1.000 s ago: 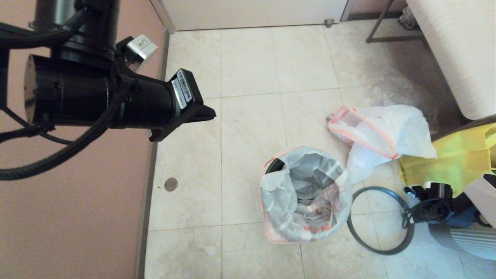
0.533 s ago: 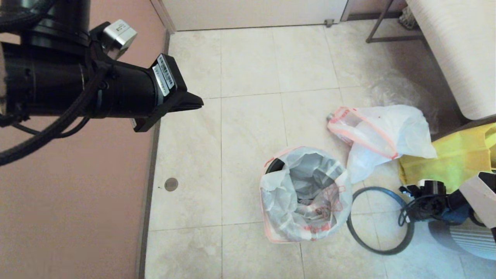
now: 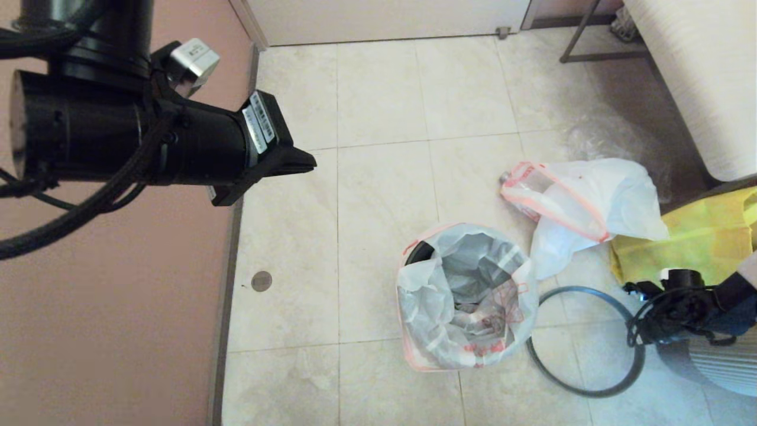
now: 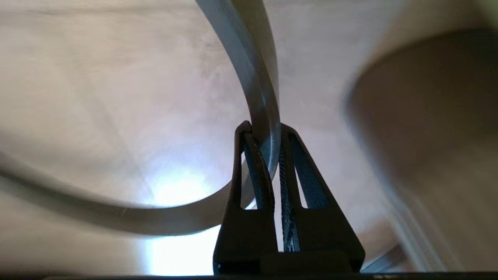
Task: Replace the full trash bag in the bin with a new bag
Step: Place the trash can ring on the trash can
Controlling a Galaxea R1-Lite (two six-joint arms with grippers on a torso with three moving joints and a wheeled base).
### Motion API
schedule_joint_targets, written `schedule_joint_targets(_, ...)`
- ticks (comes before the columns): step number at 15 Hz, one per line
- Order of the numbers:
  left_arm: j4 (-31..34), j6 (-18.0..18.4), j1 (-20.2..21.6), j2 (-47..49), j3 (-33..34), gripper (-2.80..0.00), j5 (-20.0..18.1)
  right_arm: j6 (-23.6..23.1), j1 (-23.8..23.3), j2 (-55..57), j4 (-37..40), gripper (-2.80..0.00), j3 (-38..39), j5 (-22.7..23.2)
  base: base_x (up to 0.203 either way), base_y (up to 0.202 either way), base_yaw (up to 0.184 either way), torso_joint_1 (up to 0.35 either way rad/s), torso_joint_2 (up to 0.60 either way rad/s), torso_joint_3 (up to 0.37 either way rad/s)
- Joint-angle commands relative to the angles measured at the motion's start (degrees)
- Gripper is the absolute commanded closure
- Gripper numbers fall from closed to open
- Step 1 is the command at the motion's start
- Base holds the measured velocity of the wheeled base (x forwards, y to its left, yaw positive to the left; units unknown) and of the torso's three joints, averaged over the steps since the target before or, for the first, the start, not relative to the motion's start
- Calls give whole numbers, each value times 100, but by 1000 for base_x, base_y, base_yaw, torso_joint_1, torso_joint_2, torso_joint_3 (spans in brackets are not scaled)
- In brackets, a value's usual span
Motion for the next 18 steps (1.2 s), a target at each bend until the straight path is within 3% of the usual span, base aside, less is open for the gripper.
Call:
schedule_joint_targets(1,14,-24,-22,202,27,0,9,-9,-19,-1444,-38,0,714,36,0,0,0,0,0,0)
schedule_joint_targets(4,5,-24,3,450,29,0,22,-1,-32,-3234,32,0,1612,180,0,0,0,0,0,0)
schedule_joint_targets(7,4,27,149,626,-22,0,15,2,9,-4729,738,0,1985,408,0,0,0,0,0,0)
schedule_joint_targets(10,14,99,176,393,2,0,5,59,176,-5885,1746,0,2066,729,0,0,0,0,0,0)
schedule_joint_targets(13,48,107,119,295,11,0,5,236,335,-6571,3469,0,1643,1322,0,0,0,0,0,0)
schedule_joint_targets(18,102,222,97,-39,60,0,5,1101,2177,-6058,3840,0,1103,1377,0,0,0,0,0,0)
